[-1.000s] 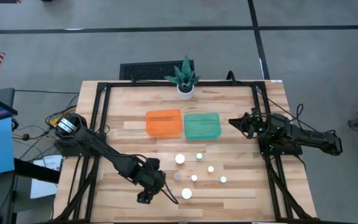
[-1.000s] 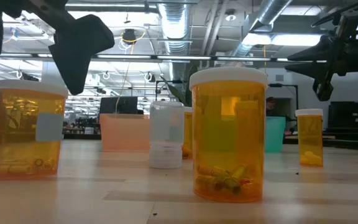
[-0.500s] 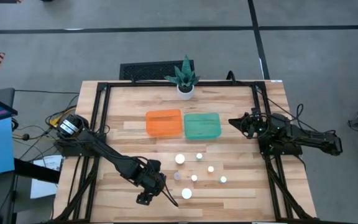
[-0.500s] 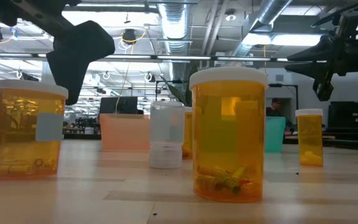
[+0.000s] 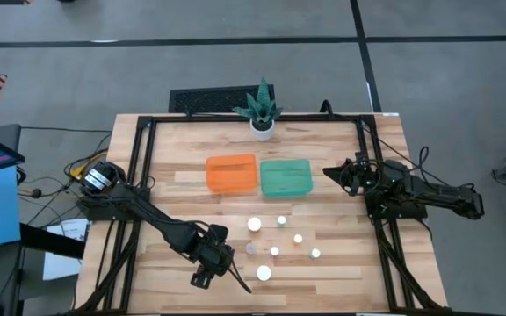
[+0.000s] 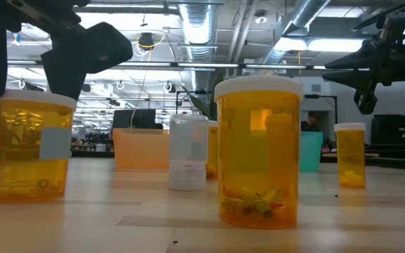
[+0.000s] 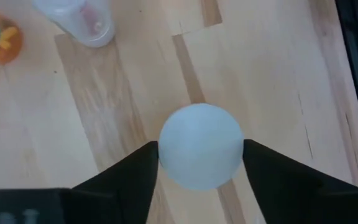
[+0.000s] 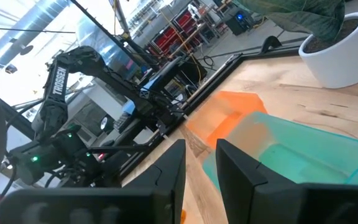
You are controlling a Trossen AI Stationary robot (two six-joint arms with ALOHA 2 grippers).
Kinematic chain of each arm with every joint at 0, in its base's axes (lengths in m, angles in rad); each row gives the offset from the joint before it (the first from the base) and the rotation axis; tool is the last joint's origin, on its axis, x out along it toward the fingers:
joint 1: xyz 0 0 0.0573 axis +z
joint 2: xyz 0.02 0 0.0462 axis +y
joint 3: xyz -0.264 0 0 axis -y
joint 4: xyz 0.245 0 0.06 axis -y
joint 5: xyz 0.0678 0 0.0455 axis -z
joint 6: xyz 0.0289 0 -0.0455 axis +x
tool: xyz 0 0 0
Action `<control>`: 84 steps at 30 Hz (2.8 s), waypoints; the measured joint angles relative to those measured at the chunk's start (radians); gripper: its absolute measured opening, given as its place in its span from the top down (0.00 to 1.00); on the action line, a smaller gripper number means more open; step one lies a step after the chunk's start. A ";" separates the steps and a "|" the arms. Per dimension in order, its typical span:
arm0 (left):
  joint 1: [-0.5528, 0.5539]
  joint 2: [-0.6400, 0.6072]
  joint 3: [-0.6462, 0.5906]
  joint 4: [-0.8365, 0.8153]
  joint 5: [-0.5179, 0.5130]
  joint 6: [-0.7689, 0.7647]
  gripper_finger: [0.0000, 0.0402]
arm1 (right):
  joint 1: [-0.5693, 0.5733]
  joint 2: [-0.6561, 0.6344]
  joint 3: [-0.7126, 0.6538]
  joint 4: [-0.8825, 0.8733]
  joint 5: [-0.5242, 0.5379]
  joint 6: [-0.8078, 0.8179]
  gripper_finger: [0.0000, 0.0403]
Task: Pick and place medicine bottles into bin by pill shape (circle, oval)
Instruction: Put the bottom left orange capsule bottle into the orange bin
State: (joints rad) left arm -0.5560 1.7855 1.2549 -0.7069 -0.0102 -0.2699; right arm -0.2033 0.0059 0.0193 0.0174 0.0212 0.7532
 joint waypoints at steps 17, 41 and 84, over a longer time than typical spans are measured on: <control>0.016 0.016 0.031 -0.040 -0.021 -0.044 0.50 | 0.000 0.000 0.000 -0.008 0.000 0.006 0.74; 0.490 -0.166 0.351 -0.319 -0.159 -0.013 0.50 | 0.000 0.000 0.000 -0.010 0.001 0.007 0.74; 0.378 -0.164 -0.204 0.273 -0.055 0.078 0.12 | 0.000 0.000 -0.002 -0.010 0.001 0.008 0.74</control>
State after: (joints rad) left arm -0.1781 1.6215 1.0514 -0.4341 -0.0650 -0.1917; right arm -0.2034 0.0063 0.0174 0.0074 0.0226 0.7609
